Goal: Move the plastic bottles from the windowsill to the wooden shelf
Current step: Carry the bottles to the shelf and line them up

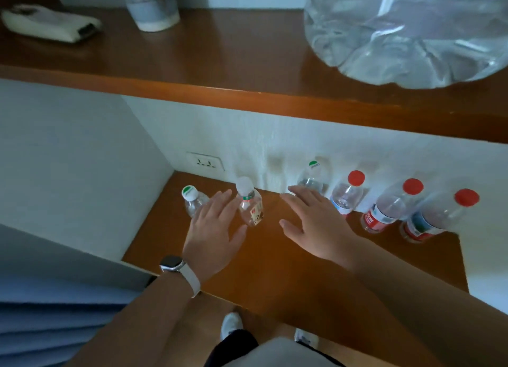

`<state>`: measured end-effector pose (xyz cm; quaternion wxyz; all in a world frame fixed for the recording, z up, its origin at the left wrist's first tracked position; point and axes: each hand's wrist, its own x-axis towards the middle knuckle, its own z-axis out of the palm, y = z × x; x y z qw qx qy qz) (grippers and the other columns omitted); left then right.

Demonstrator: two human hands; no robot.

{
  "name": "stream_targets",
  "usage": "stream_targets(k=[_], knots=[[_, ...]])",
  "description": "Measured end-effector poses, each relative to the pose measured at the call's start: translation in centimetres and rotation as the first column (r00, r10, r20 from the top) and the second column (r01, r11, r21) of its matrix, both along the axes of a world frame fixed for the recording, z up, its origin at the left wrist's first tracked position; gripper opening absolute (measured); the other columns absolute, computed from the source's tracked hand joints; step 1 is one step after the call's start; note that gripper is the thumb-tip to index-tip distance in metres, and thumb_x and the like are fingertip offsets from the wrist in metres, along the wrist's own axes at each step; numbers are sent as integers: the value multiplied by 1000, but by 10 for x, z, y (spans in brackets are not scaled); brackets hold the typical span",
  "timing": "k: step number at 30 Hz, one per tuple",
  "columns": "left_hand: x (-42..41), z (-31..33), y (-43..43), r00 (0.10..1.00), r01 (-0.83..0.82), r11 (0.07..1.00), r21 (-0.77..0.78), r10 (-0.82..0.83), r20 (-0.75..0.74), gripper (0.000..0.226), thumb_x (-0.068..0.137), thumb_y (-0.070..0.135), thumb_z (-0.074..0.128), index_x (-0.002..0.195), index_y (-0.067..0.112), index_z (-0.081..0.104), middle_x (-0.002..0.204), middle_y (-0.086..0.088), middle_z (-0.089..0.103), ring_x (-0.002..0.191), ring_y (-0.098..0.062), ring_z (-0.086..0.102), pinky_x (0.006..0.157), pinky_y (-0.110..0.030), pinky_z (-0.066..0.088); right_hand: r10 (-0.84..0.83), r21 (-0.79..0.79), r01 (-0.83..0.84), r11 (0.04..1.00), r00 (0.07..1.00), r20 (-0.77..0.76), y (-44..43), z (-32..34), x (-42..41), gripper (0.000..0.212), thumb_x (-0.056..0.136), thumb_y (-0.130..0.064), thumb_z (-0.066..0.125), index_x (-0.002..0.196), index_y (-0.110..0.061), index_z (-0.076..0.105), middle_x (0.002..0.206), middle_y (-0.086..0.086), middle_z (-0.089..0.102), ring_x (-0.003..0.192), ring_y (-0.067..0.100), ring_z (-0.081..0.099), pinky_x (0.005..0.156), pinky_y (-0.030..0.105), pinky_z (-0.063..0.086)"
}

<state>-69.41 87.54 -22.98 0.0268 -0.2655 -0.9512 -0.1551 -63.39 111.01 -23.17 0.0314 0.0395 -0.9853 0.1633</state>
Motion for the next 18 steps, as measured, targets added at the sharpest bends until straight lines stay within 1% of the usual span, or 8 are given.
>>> stream_targets(k=[3, 5, 7, 9, 11, 14, 17, 18], knots=[[-12, 4, -28, 997, -74, 997, -17, 75, 25, 60, 93, 44, 62, 147, 26, 45, 157, 0, 39, 147, -26, 33, 115, -49, 25, -24, -40, 25, 999, 999, 30, -18, 2, -12, 60, 95, -52, 45, 147, -22, 37, 153, 2, 37, 141, 23, 32, 110, 45, 37], [-23, 4, -49, 996, -87, 996, -17, 88, 25, 61, 89, 42, 67, 145, 24, 48, 154, -3, 43, 143, -28, 38, 113, -51, 32, -32, -44, 33, 998, 999, 33, -30, 1, -20, 60, 96, -51, 46, 147, -22, 37, 152, 2, 38, 141, 23, 33, 111, 44, 35], [-34, -1, -70, 997, -81, 997, -16, 81, 10, 61, 86, 38, 72, 141, 20, 52, 150, -6, 49, 139, -31, 43, 109, -53, 37, -32, 1, 32, 999, 999, 7, -40, -1, -27, 58, 95, -48, 51, 144, -20, 41, 148, 5, 44, 137, 26, 39, 108, 44, 37], [-47, -5, -91, 998, -67, 998, -10, 67, 8, 60, 85, 37, 74, 139, 19, 54, 148, -9, 51, 138, -33, 45, 106, -56, 42, -47, 37, 47, 998, 999, -6, -52, -3, -31, 56, 93, -45, 57, 141, -17, 46, 144, 6, 49, 132, 26, 45, 105, 38, 37], [-59, -10, -110, 999, -54, 999, 10, 54, 5, 60, 85, 37, 73, 139, 18, 54, 148, -11, 51, 137, -35, 46, 103, -58, 45, -92, 37, 92, 995, 996, 8, -67, -4, -33, 55, 93, -43, 59, 140, -18, 47, 142, 4, 50, 131, 23, 46, 104, 32, 32], [-78, -19, -132, 999, -29, 1000, 2, 29, 45, 65, 88, 41, 70, 145, 19, 49, 153, -9, 46, 140, -32, 42, 108, -54, 41, -210, 18, 209, 978, 976, 55, -90, -4, -40, 56, 94, -43, 55, 143, -19, 43, 146, 1, 46, 133, 20, 41, 106, 33, 32], [-98, -31, -145, 992, 33, 999, 18, -35, 125, 69, 93, 47, 61, 153, 23, 37, 160, -5, 34, 147, -27, 31, 115, -45, 28, -350, -85, 362, 928, 929, 123, -115, -3, -48, 50, 95, -34, 58, 139, -13, 46, 140, 4, 50, 128, 20, 45, 99, 27, 31], [-105, -34, -146, 988, 62, 998, 27, -65, 138, 69, 94, 48, 59, 154, 23, 34, 161, -4, 32, 148, -25, 29, 116, -42, 27, -395, -140, 414, 899, 907, 145, -121, -5, -52, 49, 95, -34, 59, 137, -14, 48, 138, 5, 51, 125, 19, 46, 98, 27, 32]])
